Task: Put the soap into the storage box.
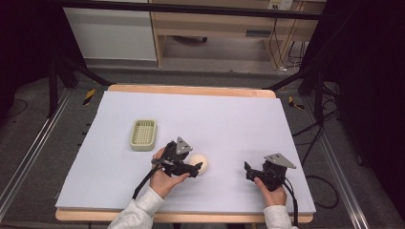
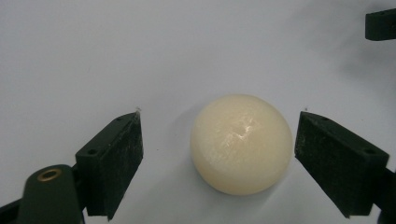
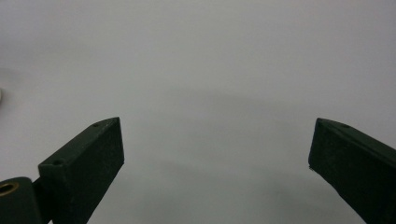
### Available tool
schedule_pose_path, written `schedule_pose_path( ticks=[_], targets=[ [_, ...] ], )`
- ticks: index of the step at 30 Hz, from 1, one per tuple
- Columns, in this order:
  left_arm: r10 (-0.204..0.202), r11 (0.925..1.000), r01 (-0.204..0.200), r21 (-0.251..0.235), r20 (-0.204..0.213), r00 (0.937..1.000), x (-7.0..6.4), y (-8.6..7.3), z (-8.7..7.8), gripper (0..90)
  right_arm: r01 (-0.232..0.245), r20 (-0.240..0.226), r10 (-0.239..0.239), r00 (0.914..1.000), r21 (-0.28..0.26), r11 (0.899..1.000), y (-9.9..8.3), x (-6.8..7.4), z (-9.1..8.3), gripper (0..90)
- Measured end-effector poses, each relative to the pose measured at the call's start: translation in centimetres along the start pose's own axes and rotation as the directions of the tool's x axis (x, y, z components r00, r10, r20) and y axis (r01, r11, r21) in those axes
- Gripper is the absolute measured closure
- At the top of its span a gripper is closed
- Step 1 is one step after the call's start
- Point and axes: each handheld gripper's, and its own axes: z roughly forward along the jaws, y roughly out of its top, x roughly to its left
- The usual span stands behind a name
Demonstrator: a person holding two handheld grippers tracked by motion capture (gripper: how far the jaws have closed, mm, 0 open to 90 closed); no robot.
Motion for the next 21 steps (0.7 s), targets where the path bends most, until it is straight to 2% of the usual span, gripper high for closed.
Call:
schedule_pose_path(
  ticks=[21],
  targets=[
    [-0.003, 0.9992, 0.003, 0.041, 0.009, 1.0, -0.7, -0.1, 1.5, 12.2, 0.0, -0.001, 0.0, 1.0, 0.001, 1.0, 0.0, 0.0, 0.0, 3.8]
  ],
)
